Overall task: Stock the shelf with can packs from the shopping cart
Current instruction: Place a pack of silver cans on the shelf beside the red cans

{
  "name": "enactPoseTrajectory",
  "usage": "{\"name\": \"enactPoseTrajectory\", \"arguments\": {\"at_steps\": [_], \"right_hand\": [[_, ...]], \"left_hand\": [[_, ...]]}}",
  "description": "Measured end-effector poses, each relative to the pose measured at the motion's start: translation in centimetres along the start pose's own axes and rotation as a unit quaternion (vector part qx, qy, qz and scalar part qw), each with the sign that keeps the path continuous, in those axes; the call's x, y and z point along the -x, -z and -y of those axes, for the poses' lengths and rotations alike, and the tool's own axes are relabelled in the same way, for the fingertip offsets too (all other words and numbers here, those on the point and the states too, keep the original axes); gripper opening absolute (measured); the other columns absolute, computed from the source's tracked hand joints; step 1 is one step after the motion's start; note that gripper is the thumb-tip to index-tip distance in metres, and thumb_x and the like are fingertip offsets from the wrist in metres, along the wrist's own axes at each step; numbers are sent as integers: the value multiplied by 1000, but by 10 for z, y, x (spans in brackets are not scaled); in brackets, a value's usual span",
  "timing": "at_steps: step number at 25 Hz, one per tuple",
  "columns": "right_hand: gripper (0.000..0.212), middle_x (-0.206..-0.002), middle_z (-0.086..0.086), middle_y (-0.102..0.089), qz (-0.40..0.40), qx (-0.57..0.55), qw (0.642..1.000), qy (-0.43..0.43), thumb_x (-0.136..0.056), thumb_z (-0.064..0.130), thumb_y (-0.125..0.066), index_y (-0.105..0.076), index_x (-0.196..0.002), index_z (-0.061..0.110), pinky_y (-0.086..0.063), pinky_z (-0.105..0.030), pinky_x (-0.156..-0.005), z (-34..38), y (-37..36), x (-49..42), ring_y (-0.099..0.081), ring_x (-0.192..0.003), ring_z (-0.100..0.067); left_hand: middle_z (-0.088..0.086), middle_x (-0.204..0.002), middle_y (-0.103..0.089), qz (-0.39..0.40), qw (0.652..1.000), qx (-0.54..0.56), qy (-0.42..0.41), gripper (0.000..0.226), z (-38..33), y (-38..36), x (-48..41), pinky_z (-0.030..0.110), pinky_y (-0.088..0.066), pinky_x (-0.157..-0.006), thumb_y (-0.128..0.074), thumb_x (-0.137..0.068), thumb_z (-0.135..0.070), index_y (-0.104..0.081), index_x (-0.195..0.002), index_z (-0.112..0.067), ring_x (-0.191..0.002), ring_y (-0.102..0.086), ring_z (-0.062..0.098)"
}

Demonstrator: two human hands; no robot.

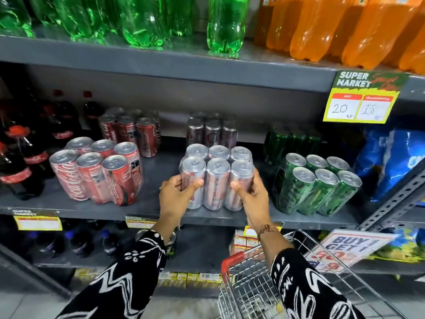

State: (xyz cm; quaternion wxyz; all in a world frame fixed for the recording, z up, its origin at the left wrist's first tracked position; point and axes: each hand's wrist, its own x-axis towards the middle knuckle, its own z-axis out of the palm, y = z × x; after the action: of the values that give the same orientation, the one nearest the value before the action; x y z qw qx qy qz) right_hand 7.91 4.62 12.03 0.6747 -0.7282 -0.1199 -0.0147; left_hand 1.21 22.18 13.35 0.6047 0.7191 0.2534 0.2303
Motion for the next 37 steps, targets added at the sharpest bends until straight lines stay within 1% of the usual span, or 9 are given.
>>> {"name": "enactPoseTrajectory", "arguments": {"at_steps": [4,10,14,16,23,27,29,33,37], "right_hand": [[74,-135,5,-60,-1,6,1000,-4,-73,35,-74,-43,-139,30,-40,-48,-110,-1,1,-1,-55,-126,-13],[72,-136,4,-59,6,-4,1000,-3,-75,31,-74,-42,-140,29,-40,-47,-110,-4,2,-3,-55,-126,-13],[69,-135,3,-60,8,-26,1000,-6,-79,20,-74,-42,-140,28,-40,-47,-111,-6,1,-4,-55,-125,-13],[68,-135,4,-60,10,-32,999,-7,-80,19,-74,-43,-140,29,-40,-47,-111,-6,1,-4,-55,-125,-12],[68,-135,5,-60,10,-35,999,-8,-80,20,-74,-43,-139,30,-41,-46,-110,-7,0,-3,-55,-125,-12],[70,-136,5,-59,6,-34,999,-18,-77,23,-75,-43,-139,31,-40,-46,-111,-7,-2,-2,-55,-126,-11],[68,-134,6,-61,7,-30,999,-17,-79,18,-74,-44,-139,30,-41,-44,-111,-5,-4,-1,-56,-124,-10],[66,-131,6,-63,12,-24,1000,-17,-81,12,-72,-44,-139,27,-42,-41,-110,2,-11,1,-58,-120,-8],[66,-131,5,-63,8,-9,1000,-18,-80,15,-73,-45,-138,28,-42,-43,-110,3,-12,1,-58,-120,-10]], "left_hand": [[9,-122,-63,-10,1000,0,3,62,1,-1,1,23,-49,-84,-80,-65,-36,-60,-117,-9,-95,-60,10],[6,-115,-66,-15,1000,-11,-9,59,-1,-1,2,22,-47,-82,-80,-66,-35,-61,-115,-8,-92,-60,10],[2,-112,-67,-4,1000,-7,-2,59,2,1,-1,26,-51,-86,-81,-64,-39,-61,-113,-13,-97,-63,11],[-2,-109,-68,4,1000,5,7,56,1,1,0,28,-52,-87,-80,-64,-38,-59,-111,-15,-98,-64,10],[-6,-97,-66,4,1000,6,-9,47,-1,1,2,14,-47,-73,-79,-67,-33,-60,-106,-14,-87,-62,0],[0,-101,-70,-6,1000,17,-6,50,3,1,1,27,-53,-84,-80,-67,-30,-62,-109,-11,-89,-65,7],[1,-102,-70,-11,1000,21,-5,51,5,3,0,31,-54,-87,-80,-67,-30,-62,-110,-11,-93,-66,10],[-1,-101,-69,-21,1000,20,-4,54,7,9,-1,30,-53,-86,-80,-66,-35,-61,-112,-12,-94,-65,10],[-2,-99,-68,-19,1000,23,-2,53,7,9,0,25,-52,-82,-80,-66,-35,-61,-111,-13,-87,-62,-1]]}}
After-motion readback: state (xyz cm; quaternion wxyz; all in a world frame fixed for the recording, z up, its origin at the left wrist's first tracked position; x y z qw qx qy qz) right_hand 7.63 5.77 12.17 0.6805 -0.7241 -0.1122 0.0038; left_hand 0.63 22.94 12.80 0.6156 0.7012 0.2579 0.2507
